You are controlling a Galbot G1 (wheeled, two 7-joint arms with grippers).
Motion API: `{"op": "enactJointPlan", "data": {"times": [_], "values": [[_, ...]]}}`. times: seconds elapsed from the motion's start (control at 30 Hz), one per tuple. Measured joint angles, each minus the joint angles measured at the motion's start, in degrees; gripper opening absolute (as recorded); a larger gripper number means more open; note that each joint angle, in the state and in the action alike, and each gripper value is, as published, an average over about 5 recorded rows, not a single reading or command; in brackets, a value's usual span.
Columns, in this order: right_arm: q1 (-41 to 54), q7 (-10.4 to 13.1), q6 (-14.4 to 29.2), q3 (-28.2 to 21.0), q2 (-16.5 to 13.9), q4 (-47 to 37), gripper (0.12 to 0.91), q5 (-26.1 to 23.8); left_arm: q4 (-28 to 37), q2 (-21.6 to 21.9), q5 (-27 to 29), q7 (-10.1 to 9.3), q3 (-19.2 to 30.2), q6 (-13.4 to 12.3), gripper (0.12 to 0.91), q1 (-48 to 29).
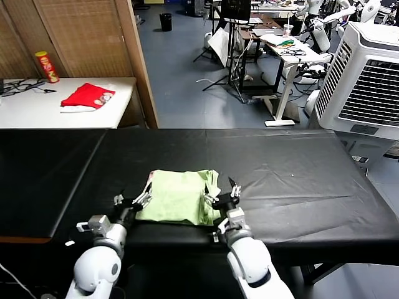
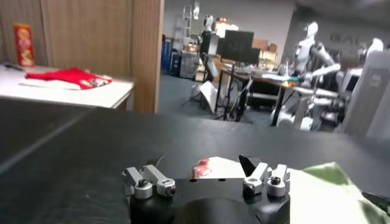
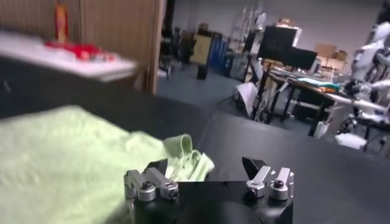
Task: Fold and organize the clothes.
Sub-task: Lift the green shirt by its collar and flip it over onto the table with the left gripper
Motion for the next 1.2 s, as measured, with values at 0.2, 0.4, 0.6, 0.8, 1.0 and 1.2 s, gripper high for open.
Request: {"op": "enactJointPlan", "data": {"times": [0.2,0.4,0.6,0.8,1.0,1.2], "values": [[-3.38,-0.68,0.67,1.66,-0.96,4.89,0.798,1.85,3.05,-0.34,-9.03,0.64,-0.8,0.53,0.798,-0.86],[-5.73,-1.14,0.96,2.44,-0.96,7.66,0.798,2.19,5.64,-0.4,-16.75,0.64,-1.82,1.75,0.798,-1.93],[-6.51,-1.16,0.97,2.61,-0.79,8.57,0.798,2.17,6.83,-0.23,-21.05,0.59,-2.28,3.02,0.758,-2.14],[-7.08,-1.22,1.11,2.69,-0.49,8.69,0.798,1.8,7.6,-0.23,-25.98,0.18,-3.2,4.52,0.465,-2.36],[-7.46,-1.21,1.17,2.73,-0.31,8.69,0.798,1.49,7.38,-0.2,-26.15,0.02,-3.35,4.86,0.169,-2.39],[-7.72,-0.84,1.13,3.52,-0.24,8.56,0.798,0.95,5.32,0.84,-19.82,-1.03,-3.47,5.23,0.145,-2.04]]}}
